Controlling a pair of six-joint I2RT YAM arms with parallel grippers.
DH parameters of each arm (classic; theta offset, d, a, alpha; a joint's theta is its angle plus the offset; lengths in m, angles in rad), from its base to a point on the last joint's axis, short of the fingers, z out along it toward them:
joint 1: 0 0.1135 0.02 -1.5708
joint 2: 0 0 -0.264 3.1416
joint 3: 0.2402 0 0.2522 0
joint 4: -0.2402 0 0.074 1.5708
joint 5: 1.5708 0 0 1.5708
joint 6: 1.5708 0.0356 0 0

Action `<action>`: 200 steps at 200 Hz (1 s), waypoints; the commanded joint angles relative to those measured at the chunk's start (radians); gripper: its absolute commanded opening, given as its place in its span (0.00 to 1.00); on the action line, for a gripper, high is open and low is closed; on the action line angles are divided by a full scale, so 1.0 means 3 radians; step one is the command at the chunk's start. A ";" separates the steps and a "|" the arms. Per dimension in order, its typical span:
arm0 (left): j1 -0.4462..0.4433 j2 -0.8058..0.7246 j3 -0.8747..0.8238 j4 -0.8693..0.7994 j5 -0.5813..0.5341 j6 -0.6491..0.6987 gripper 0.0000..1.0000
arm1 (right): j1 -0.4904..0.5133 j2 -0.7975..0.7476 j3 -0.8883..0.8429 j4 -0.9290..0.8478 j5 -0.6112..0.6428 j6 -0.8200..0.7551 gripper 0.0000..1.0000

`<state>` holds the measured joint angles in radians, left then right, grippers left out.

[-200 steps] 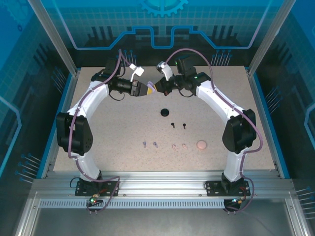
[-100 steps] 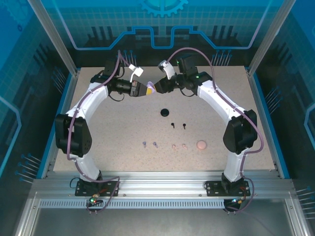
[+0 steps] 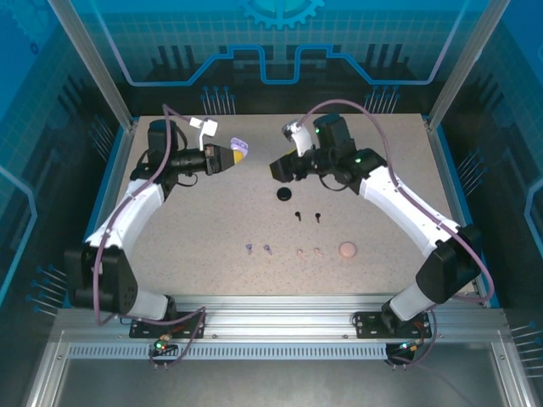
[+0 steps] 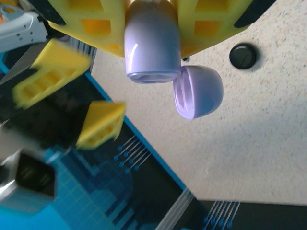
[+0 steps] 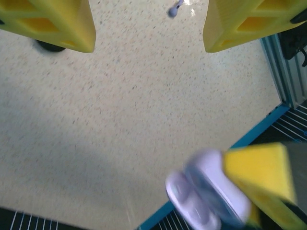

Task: Insert wireless bluetooth earbuds into charging case

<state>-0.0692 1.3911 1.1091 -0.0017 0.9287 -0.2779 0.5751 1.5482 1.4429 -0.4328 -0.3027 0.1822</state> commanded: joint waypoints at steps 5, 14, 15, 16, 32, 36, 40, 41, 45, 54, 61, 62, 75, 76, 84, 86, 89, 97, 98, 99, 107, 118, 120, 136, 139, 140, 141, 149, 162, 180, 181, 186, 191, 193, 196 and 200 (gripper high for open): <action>0.0006 -0.0419 -0.0305 0.0539 -0.0316 -0.0407 0.00 | 0.0301 -0.0083 -0.0297 0.0005 0.0452 0.0369 0.62; 0.0006 -0.0563 -0.0434 0.0618 -0.0406 -0.0470 0.00 | 0.0400 -0.0088 -0.0384 0.0032 0.0596 0.0506 0.62; 0.0006 -0.0578 -0.0450 0.0621 -0.0421 -0.0475 0.00 | 0.0410 -0.0086 -0.0393 0.0034 0.0606 0.0524 0.62; 0.0006 -0.0593 -0.0463 0.0620 -0.0434 -0.0477 0.00 | 0.0423 -0.0085 -0.0405 0.0038 0.0618 0.0539 0.62; 0.0005 -0.0850 -0.0688 0.0687 -0.0622 -0.0533 0.00 | 0.0592 -0.0046 -0.0535 0.0078 0.0848 0.0758 0.62; 0.0006 -0.0910 -0.0739 0.0700 -0.0683 -0.0550 0.00 | 0.0635 -0.0027 -0.0563 0.0086 0.0899 0.0820 0.62; 0.0006 -0.0971 -0.0783 0.0695 -0.0733 -0.0567 0.00 | 0.0676 -0.0007 -0.0584 0.0086 0.0949 0.0877 0.62; 0.0006 -0.0989 -0.0793 0.0698 -0.0746 -0.0569 0.00 | 0.0686 -0.0002 -0.0588 0.0087 0.0961 0.0891 0.62; 0.0006 -0.1049 -0.0837 0.0716 -0.0781 -0.0576 0.00 | 0.0725 0.0024 -0.0607 0.0079 0.1018 0.0965 0.62; 0.0006 -0.1190 -0.0948 0.0766 -0.0884 -0.0605 0.00 | 0.0824 0.0083 -0.0647 0.0076 0.1170 0.1137 0.63; 0.0006 -0.1289 -0.1031 0.0772 -0.1013 -0.0640 0.00 | 0.0913 0.0150 -0.0677 0.0102 0.1241 0.1247 0.63; 0.0006 -0.1306 -0.1042 0.0772 -0.1034 -0.0644 0.00 | 0.0925 0.0161 -0.0678 0.0102 0.1248 0.1256 0.63; 0.0006 -0.1480 -0.1163 0.0803 -0.1169 -0.0668 0.00 | 0.1069 0.0327 -0.0638 0.0038 0.1424 0.1452 0.63; 0.0006 -0.1489 -0.1172 0.0803 -0.1184 -0.0674 0.00 | 0.1069 0.0327 -0.0638 0.0038 0.1424 0.1452 0.63; 0.0006 -0.1571 -0.1212 0.0780 -0.1254 -0.0696 0.00 | 0.1156 0.0448 -0.0576 -0.0010 0.1488 0.1509 0.63; 0.0006 -0.1587 -0.1219 0.0772 -0.1266 -0.0691 0.00 | 0.1193 0.0500 -0.0536 -0.0052 0.1539 0.1549 0.63; 0.0006 -0.1617 -0.1238 0.0771 -0.1281 -0.0692 0.00 | 0.1218 0.0534 -0.0510 -0.0080 0.1575 0.1580 0.63; 0.0005 -0.1683 -0.1272 0.0767 -0.1319 -0.0708 0.00 | 0.1307 0.0677 -0.0405 -0.0186 0.1694 0.1669 0.63; 0.0005 -0.1692 -0.1275 0.0762 -0.1325 -0.0709 0.00 | 0.1326 0.0710 -0.0386 -0.0213 0.1723 0.1693 0.62; 0.0006 -0.1700 -0.1280 0.0760 -0.1331 -0.0709 0.00 | 0.1326 0.0710 -0.0386 -0.0213 0.1723 0.1693 0.62; 0.0003 -0.1756 -0.1296 0.0708 -0.1395 -0.0697 0.00 | 0.1399 0.0850 -0.0269 -0.0348 0.1855 0.1812 0.62; 0.0005 -0.1839 -0.1327 0.0654 -0.1489 -0.0670 0.00 | 0.1488 0.1044 -0.0112 -0.0479 0.2014 0.1948 0.61; 0.0006 -0.1850 -0.1337 0.0645 -0.1510 -0.0661 0.00 | 0.1503 0.1072 -0.0091 -0.0496 0.2034 0.1967 0.61; 0.0006 -0.1954 -0.1369 0.0574 -0.1685 -0.0634 0.00 | 0.1577 0.1271 0.0047 -0.0582 0.2120 0.2136 0.60; 0.0007 -0.1972 -0.1377 0.0563 -0.1716 -0.0634 0.00 | 0.1589 0.1307 0.0071 -0.0596 0.2134 0.2161 0.60; 0.0006 -0.1977 -0.1376 0.0561 -0.1723 -0.0634 0.00 | 0.1590 0.1318 0.0080 -0.0599 0.2136 0.2165 0.60; 0.0006 -0.1980 -0.1379 0.0557 -0.1732 -0.0636 0.00 | 0.1593 0.1328 0.0089 -0.0603 0.2140 0.2175 0.60; 0.0006 -0.2016 -0.1382 0.0515 -0.1812 -0.0632 0.00 | 0.1620 0.1410 0.0152 -0.0655 0.2177 0.2250 0.59; 0.0006 -0.2072 -0.1392 0.0475 -0.1917 -0.0632 0.00 | 0.1652 0.1526 0.0232 -0.0688 0.2194 0.2313 0.58; 0.0006 -0.2118 -0.1398 0.0414 -0.2023 -0.0633 0.00 | 0.1696 0.1671 0.0362 -0.0801 0.2269 0.2404 0.56; 0.0006 -0.2122 -0.1397 0.0412 -0.2028 -0.0630 0.00 | 0.1700 0.1676 0.0366 -0.0807 0.2276 0.2409 0.56; 0.0006 -0.2132 -0.1397 0.0403 -0.2043 -0.0633 0.00 | 0.1712 0.1707 0.0394 -0.0836 0.2298 0.2436 0.55; 0.0006 -0.2131 -0.1400 0.0388 -0.2059 -0.0634 0.00 | 0.1722 0.1734 0.0418 -0.0854 0.2311 0.2457 0.55; 0.0007 -0.2129 -0.1396 0.0381 -0.2066 -0.0636 0.00 | 0.1723 0.1740 0.0425 -0.0860 0.2311 0.2465 0.55; 0.0006 -0.2132 -0.1392 0.0375 -0.2070 -0.0637 0.00 | 0.1733 0.1753 0.0439 -0.0867 0.2320 0.2477 0.55; 0.0006 -0.2129 -0.1396 0.0378 -0.2072 -0.0635 0.00 | 0.1736 0.1773 0.0451 -0.0882 0.2329 0.2489 0.54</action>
<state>-0.0692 0.7662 0.7074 0.1390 0.3698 -0.4702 1.0691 2.0380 1.5276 -0.6209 0.3347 0.8551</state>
